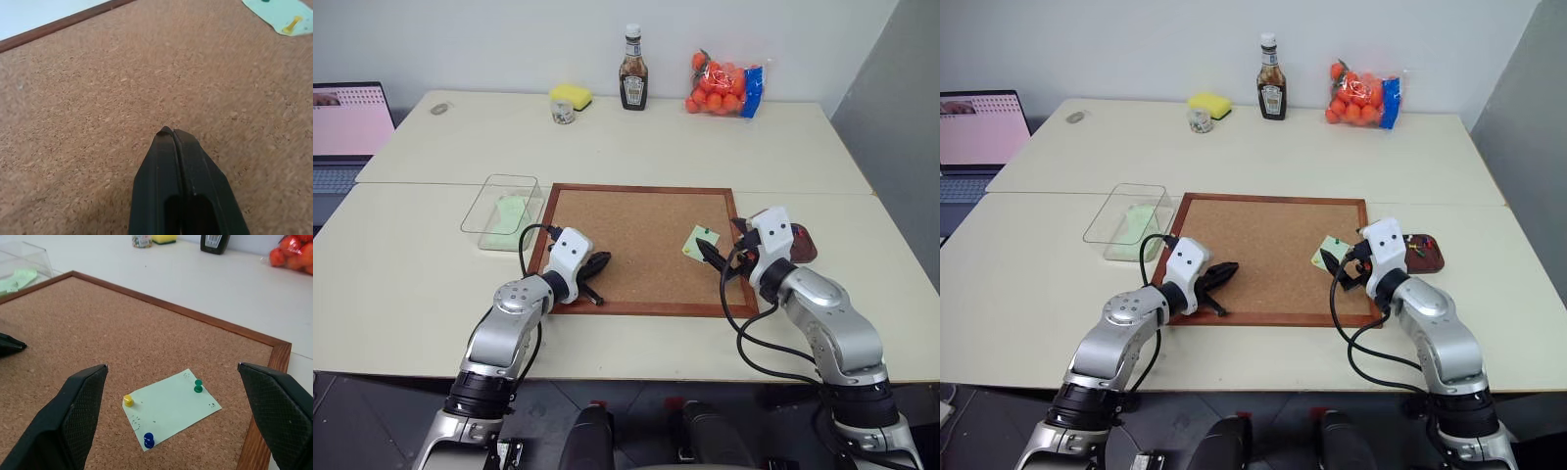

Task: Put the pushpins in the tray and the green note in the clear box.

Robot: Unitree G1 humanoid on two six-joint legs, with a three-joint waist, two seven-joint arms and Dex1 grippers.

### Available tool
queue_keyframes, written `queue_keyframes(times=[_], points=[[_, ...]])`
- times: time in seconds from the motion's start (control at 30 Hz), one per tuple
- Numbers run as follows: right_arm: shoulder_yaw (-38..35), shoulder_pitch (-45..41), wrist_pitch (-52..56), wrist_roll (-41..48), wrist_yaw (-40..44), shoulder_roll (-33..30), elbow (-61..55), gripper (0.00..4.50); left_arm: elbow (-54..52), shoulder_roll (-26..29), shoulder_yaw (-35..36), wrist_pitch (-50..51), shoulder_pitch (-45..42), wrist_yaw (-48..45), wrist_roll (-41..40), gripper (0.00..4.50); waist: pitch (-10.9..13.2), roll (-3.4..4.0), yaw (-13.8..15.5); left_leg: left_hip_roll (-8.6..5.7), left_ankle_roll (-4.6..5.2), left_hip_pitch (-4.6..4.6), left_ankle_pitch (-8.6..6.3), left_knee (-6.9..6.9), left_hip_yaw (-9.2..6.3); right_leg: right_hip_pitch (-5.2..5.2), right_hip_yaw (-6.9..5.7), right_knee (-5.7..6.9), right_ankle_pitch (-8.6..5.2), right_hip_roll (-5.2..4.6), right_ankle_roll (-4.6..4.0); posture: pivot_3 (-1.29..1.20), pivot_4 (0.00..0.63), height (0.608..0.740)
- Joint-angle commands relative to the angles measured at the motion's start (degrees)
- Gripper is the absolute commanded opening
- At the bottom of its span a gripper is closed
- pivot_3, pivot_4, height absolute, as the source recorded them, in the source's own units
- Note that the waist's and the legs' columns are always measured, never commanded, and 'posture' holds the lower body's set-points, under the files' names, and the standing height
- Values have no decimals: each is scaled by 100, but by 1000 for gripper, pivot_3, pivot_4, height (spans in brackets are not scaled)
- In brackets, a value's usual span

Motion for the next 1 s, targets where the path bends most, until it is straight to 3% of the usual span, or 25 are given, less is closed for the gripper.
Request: queue_keyframes(times=[0.03,0.43,0.67,0.8,0.83,1.0], points=[[5,-360,117,26,6,94,290,4500,92,18,-55,86,-70,35,112,25,0,0,-1,0,0,-1,0,0,0,0,0,0,0,0,0,0,150,740],[76,-1404,-184,-362,-149,347,2078,4500,108,47,-210,113,40,148,377,25,-6,10,1,-1,0,3,0,0,4,2,3,3,2,0,2,0,150,740],[126,-1589,-435,-546,-71,324,2559,4500,15,34,-229,179,88,178,394,25,-8,15,-3,0,1,5,0,0,6,2,5,4,2,0,2,0,150,740],[141,-1564,-510,-596,-26,332,2620,3889,0,20,-235,194,92,188,398,0,-9,15,-4,0,0,5,0,0,8,1,7,4,2,0,2,0,150,740],[142,-1560,-537,-620,-21,336,2649,3525,-2,16,-235,196,92,191,398,0,-9,16,-5,1,1,5,0,0,8,1,7,4,2,0,2,0,150,740],[129,-1559,-615,-676,-13,350,2711,2576,-19,2,-230,208,95,198,403,0,-9,16,-5,1,0,5,0,0,8,1,6,4,2,0,2,0,150,740]])
